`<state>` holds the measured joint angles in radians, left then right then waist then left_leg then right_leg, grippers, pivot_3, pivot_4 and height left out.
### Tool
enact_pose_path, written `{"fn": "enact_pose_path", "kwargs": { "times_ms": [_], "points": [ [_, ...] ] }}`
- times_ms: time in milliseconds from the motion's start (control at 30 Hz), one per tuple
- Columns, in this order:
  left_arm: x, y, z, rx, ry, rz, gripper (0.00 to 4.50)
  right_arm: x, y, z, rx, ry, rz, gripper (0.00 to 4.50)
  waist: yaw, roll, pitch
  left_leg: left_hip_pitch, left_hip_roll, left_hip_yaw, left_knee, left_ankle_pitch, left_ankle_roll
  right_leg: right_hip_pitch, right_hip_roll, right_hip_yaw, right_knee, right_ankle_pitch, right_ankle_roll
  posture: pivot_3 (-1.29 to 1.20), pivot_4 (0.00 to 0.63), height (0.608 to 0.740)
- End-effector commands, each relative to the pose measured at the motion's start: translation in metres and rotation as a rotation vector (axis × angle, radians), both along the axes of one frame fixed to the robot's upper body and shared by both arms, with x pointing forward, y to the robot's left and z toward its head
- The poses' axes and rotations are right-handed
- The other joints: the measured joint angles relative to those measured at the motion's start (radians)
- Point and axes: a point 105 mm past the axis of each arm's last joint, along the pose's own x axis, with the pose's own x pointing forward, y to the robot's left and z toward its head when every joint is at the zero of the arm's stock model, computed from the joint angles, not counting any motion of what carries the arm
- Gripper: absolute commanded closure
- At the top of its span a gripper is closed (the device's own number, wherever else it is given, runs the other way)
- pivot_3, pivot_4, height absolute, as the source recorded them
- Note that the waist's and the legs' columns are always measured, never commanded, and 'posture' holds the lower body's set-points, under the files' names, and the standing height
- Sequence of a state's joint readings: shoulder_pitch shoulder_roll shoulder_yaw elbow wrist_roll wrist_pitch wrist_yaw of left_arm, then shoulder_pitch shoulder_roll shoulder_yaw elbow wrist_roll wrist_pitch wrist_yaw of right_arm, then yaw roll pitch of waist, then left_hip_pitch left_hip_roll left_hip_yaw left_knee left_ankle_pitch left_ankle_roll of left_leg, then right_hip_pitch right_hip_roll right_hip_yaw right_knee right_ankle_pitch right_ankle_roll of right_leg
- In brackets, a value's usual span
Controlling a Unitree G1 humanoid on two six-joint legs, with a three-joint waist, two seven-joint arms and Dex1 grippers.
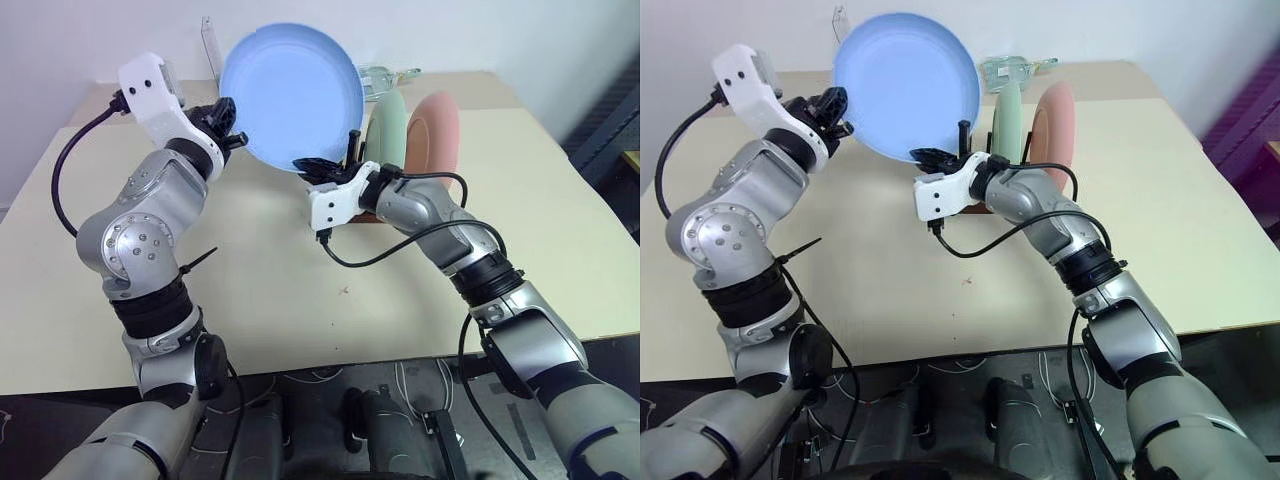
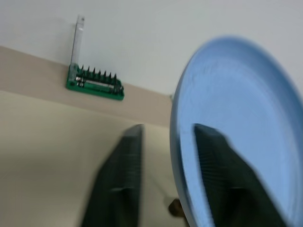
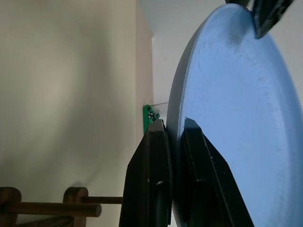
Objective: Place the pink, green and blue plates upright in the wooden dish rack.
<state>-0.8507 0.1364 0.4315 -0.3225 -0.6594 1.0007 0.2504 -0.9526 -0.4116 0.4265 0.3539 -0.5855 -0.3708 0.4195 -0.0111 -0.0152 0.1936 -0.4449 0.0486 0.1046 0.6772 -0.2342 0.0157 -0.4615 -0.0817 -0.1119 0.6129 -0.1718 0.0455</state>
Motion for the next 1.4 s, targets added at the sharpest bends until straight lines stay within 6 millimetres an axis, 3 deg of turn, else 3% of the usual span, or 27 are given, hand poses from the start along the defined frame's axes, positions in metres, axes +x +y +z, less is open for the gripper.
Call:
{"fn": "enact_pose_path", "kwargs": {
  "times_ms": [33,67,167,267,333,400,467,567,733,933,1400],
  "points": [
    [-0.010,0.030,0.040,-0.188,-0.185,0.120,0.98,-0.010,0.006,0.024,0.050,-0.076,0.043,4.50,0.000,0.000,0.000,0.000,0.000,0.000,0.000,0.000,0.000,0.000,0.000,0.000,0.000,0.000,0.000,0.00,0.150,0.730],
    [-0.012,0.043,0.044,-0.240,-0.209,0.169,0.52,-0.011,0.006,0.025,0.052,-0.077,0.050,4.50,0.000,0.000,0.000,0.000,0.000,0.000,0.000,0.000,0.000,0.000,0.000,0.000,0.000,0.000,0.000,0.00,0.150,0.730],
    [-0.016,0.077,0.047,-0.260,-0.244,0.312,0.52,-0.014,0.009,0.030,0.089,-0.065,0.075,4.50,-0.001,0.000,0.000,0.000,0.000,0.000,0.000,0.000,0.000,0.000,0.000,0.000,0.000,0.000,0.000,0.00,0.150,0.730],
    [-0.015,0.109,0.036,0.038,-0.172,0.473,0.52,-0.024,0.014,0.042,0.165,-0.044,0.139,4.50,-0.011,0.000,0.000,0.002,0.000,0.002,-0.003,0.001,-0.001,-0.001,0.001,0.001,0.001,0.000,0.000,0.00,0.150,0.730],
    [-0.014,0.133,0.011,0.263,-0.090,0.555,0.52,-0.037,0.020,0.061,0.307,0.018,0.220,4.50,-0.008,0.000,0.000,0.003,0.000,0.003,-0.006,0.003,-0.005,-0.002,0.001,0.001,0.001,0.000,-0.001,0.00,0.150,0.730],
    [-0.013,0.139,-0.016,0.460,-0.022,0.538,0.52,-0.049,0.020,0.081,0.482,0.118,0.296,4.50,-0.006,0.000,0.000,0.004,-0.001,0.003,-0.010,0.005,-0.007,-0.002,0.001,0.001,0.001,0.000,-0.001,0.00,0.150,0.730],
    [-0.010,0.131,-0.036,0.566,0.012,0.470,0.52,-0.055,0.017,0.095,0.625,0.222,0.344,4.50,0.003,-0.001,0.000,0.003,0.001,0.003,-0.011,0.005,-0.008,-0.003,0.001,0.001,0.002,-0.001,-0.003,0.00,0.150,0.730],
    [-0.009,0.090,-0.084,0.667,0.051,0.236,0.52,-0.063,0.005,0.119,0.974,0.548,0.472,4.50,0.017,-0.002,-0.001,0.002,0.001,0.000,-0.010,0.005,-0.008,-0.002,0.000,-0.001,0.001,-0.001,-0.003,0.00,0.150,0.730],
    [-0.025,0.025,-0.136,0.661,0.050,-0.101,0.52,-0.051,-0.012,0.124,1.356,0.993,0.486,4.50,0.022,-0.003,-0.001,0.002,0.001,-0.001,-0.010,0.003,-0.010,-0.002,-0.005,-0.001,0.000,-0.002,-0.007,0.00,0.150,0.730],
    [-0.047,-0.011,-0.152,0.588,0.037,-0.344,0.52,-0.033,-0.016,0.106,1.436,1.155,0.326,4.50,0.007,-0.001,-0.001,0.001,0.003,0.001,-0.013,0.004,-0.008,-0.006,-0.004,-0.001,0.000,-0.001,-0.009,0.00,0.150,0.730],
    [-0.063,-0.027,-0.142,0.561,0.008,-0.466,0.52,0.003,-0.025,0.077,1.537,1.356,0.094,4.50,-0.003,-0.001,0.000,0.001,0.003,0.001,-0.013,0.005,-0.006,-0.006,0.000,-0.001,0.001,0.000,-0.007,0.00,0.150,0.730]
  ]
}}
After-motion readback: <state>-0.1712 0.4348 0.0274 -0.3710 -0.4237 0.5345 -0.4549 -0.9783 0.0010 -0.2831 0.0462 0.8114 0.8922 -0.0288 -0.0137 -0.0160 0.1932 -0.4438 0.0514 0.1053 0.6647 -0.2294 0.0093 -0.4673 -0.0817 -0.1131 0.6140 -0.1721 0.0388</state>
